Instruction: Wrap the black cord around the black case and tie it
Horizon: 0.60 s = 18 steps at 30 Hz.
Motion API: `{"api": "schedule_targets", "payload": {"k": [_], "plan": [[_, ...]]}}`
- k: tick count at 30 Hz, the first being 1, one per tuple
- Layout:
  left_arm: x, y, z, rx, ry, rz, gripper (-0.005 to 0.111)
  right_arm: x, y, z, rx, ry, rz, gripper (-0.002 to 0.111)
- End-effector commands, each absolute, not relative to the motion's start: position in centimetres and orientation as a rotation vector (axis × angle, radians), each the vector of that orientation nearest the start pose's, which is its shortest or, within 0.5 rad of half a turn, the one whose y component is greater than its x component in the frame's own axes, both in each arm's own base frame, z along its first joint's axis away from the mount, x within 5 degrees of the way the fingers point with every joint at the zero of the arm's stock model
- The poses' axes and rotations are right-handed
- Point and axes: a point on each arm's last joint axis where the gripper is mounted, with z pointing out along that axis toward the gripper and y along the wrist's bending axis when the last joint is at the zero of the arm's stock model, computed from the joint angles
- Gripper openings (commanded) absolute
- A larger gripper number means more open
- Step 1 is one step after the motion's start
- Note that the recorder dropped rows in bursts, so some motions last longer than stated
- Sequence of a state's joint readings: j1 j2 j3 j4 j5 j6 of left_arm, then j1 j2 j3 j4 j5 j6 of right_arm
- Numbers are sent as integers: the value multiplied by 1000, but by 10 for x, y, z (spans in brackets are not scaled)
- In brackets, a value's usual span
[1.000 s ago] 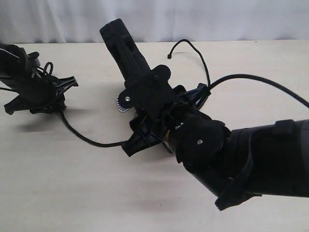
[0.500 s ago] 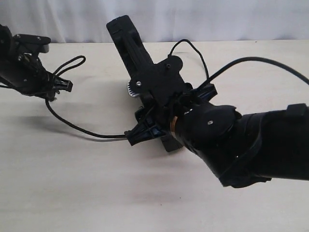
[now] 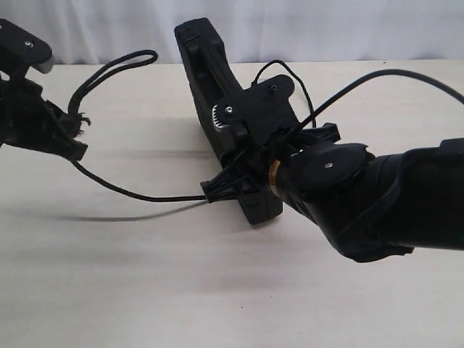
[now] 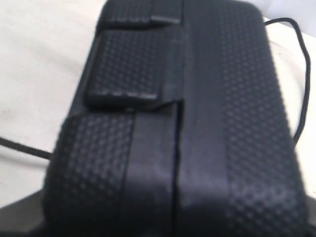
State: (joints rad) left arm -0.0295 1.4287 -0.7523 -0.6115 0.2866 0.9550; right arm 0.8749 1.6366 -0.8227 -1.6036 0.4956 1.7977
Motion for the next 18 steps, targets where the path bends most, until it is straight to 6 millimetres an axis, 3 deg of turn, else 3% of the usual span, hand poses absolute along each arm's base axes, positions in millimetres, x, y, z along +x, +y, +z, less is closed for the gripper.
{"api": "schedule_targets", "payload": {"k": [1, 18], "plan": [[259, -47, 220, 812, 2182, -12, 0, 232, 223, 185, -527, 2208, 132, 4], [271, -64, 221, 819, 2031, 216, 0, 233, 223, 185, -526, 2209, 131, 4]]}}
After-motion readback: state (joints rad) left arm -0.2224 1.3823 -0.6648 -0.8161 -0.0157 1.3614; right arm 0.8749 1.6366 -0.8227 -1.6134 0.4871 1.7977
